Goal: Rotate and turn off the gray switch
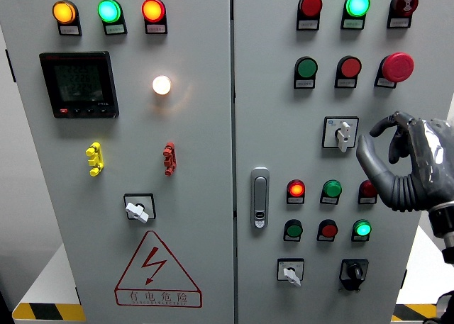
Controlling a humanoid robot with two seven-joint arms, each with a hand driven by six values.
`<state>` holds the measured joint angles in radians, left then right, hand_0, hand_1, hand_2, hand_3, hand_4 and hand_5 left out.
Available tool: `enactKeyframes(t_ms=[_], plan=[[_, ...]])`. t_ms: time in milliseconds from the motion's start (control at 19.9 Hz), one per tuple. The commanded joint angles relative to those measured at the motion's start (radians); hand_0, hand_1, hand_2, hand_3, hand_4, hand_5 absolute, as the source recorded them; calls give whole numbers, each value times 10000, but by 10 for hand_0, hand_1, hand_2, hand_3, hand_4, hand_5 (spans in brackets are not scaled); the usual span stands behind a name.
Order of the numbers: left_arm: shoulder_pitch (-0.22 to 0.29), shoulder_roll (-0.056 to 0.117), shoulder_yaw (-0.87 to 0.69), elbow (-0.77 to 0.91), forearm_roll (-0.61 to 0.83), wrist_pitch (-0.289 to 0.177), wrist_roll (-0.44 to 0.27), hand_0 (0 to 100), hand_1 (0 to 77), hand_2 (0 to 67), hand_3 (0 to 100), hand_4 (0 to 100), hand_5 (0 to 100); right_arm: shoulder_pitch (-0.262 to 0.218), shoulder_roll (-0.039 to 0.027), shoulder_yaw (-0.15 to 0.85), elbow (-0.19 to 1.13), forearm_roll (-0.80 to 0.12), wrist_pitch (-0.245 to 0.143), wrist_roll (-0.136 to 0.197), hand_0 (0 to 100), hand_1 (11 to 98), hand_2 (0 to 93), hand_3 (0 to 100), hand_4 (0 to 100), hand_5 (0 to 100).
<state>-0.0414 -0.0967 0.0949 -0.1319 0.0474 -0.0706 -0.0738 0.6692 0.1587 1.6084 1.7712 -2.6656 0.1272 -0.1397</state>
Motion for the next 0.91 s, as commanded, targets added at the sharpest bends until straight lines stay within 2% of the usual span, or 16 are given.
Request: enactKeyframes(t_ms=[0,50,151,201,353,403,453,604,705,856], plan=[[0,1,2,0,1,0,1,884,0,133,187,82,109,-279,-7,23,358,-4,17,322,0,360,439,651,555,907],[0,16,2,0,-14,0,1,884,0,133,187,82,109,-356,-7,38,435,11,17,444,0,365,427,623,525,863],[0,1,2,0,1,0,1,885,0,133,187,82,109,-570,-7,53,694,11,2,644,0,387,328,487,372,662],[0,16,2,0,1,0,1,885,0,133,187,82,109,-708,-7,68,833,-4,17,782,0,390,307,458,341,615],[0,16,2,0,-14,0,1,884,0,133,187,82,109,-1107,-38,191,1216,-294,2,1502,0,397,193,300,189,438],[0,16,2,0,1,0,1,884,0,133,187,82,109,-1230,-38,206,1324,-493,2,1580,0,397,178,273,154,410],[0,16,2,0,1,0,1,884,0,133,187,82,109,-1337,-53,237,1447,-601,-14,1596,0,395,141,219,102,328],[0,16,2,0,1,0,1,884,0,133,187,82,109,-1767,-84,268,1800,-694,-213,1611,0,396,95,165,87,249],[0,16,2,0,-14,0,1,884,0,133,187,82,109,-1859,-99,268,1969,-710,-213,1596,0,395,80,144,82,205],[0,16,2,0,1,0,1,884,0,133,188,82,109,-2273,-99,405,2291,-710,-198,1657,0,396,73,126,73,177]])
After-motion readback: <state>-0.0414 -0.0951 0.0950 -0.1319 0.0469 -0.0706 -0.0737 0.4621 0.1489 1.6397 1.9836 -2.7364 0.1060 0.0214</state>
